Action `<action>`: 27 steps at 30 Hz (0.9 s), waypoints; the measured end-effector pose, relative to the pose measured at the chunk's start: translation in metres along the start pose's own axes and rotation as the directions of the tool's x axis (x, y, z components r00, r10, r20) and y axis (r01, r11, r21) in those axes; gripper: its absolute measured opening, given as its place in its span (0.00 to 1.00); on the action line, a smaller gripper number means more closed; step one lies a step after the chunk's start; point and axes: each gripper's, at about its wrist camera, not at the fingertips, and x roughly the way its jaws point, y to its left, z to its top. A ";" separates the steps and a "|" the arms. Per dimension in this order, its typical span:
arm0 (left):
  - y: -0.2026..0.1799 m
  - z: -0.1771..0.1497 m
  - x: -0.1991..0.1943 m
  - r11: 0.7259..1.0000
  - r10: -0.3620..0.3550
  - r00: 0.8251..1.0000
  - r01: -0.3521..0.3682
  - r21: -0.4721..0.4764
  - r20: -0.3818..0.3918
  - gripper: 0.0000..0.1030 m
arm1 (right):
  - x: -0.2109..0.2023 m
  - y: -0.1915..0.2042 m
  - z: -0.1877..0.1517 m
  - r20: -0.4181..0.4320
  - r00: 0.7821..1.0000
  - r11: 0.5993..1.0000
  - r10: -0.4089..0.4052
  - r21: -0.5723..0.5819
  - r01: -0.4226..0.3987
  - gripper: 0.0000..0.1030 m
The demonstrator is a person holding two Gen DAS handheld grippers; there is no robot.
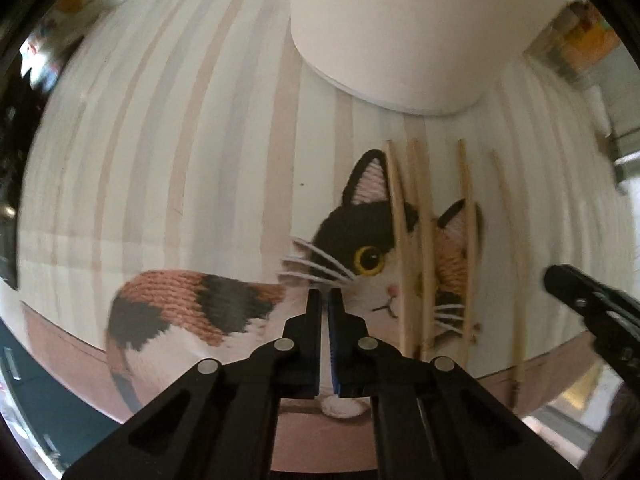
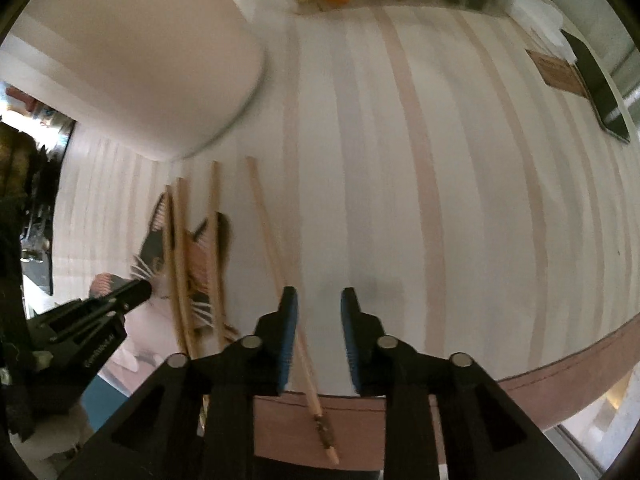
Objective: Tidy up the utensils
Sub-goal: 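Lower the left tool onto a chopstick on the mat and close it while the right tool grasps one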
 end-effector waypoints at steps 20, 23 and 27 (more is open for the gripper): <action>-0.068 0.024 0.006 0.993 -0.007 1.000 0.008 0.116 -0.010 0.04 | 0.026 0.035 -0.017 -0.062 0.988 0.990 -0.138 -0.045 0.135 0.07; -0.053 0.027 0.002 0.994 0.020 1.000 -0.018 0.107 -0.010 0.04 | 0.018 0.023 -0.017 -0.060 0.988 0.989 -0.145 -0.040 0.143 0.07; -0.030 0.028 -0.001 0.998 0.025 0.999 -0.023 0.063 -0.021 0.04 | 0.023 0.017 -0.010 -0.071 0.988 0.990 -0.138 -0.019 0.137 0.07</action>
